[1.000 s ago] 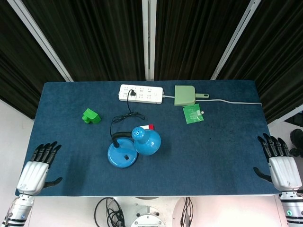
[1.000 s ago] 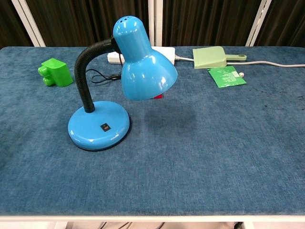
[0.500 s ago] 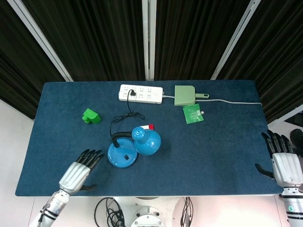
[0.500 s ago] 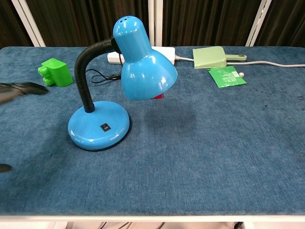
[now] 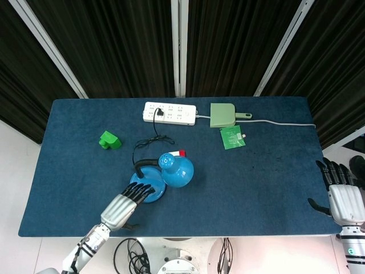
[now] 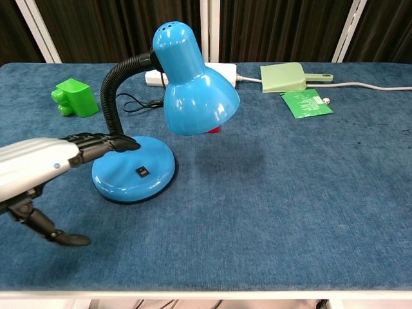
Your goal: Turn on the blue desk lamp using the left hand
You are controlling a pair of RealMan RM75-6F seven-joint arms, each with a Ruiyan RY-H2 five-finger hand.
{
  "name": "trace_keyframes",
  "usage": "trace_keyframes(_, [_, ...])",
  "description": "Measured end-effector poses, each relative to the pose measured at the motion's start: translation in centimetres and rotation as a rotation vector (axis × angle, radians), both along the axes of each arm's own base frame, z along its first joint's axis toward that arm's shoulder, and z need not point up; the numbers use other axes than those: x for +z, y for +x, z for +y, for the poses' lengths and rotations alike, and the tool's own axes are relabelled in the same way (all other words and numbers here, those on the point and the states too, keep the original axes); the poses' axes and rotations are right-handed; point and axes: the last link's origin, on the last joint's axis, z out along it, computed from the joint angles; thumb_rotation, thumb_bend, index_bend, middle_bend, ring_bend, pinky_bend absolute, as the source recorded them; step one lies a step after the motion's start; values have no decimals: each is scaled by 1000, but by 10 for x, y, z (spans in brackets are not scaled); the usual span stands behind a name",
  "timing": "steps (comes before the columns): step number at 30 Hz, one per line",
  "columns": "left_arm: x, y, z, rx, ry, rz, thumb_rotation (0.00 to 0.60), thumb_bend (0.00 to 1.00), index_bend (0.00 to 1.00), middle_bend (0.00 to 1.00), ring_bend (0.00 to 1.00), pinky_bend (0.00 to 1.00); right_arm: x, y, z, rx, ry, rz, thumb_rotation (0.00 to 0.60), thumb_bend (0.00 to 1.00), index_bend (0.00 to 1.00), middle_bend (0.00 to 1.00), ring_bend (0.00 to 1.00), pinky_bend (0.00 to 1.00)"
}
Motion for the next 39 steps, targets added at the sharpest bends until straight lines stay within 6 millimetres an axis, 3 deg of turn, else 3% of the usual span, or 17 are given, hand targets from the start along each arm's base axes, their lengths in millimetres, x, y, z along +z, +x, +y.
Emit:
trace_keyframes(4, [-10, 4, 4, -5, -16, -9, 600, 301, 54, 62, 0, 0, 1, 0, -1, 0, -1, -4, 600, 91, 0, 0, 0, 0])
trace_keyframes(7, [-15, 5, 6, -4, -21, -14, 600, 328, 53, 82, 0, 0, 0, -1, -1, -1, 2, -4, 600, 91, 0, 0, 0, 0])
trace_keyframes(19, [-28, 0, 9, 13, -41, -7, 600, 357, 53, 121, 0, 0, 1, -2, -2, -8, 4, -12, 600, 91, 0, 0, 0, 0])
trace_keyframes(39, [-30, -5, 8, 26, -41, 15, 600, 357, 53, 147, 0, 0, -1, -2, -1, -16, 14, -11, 600, 92, 0, 0, 0, 0])
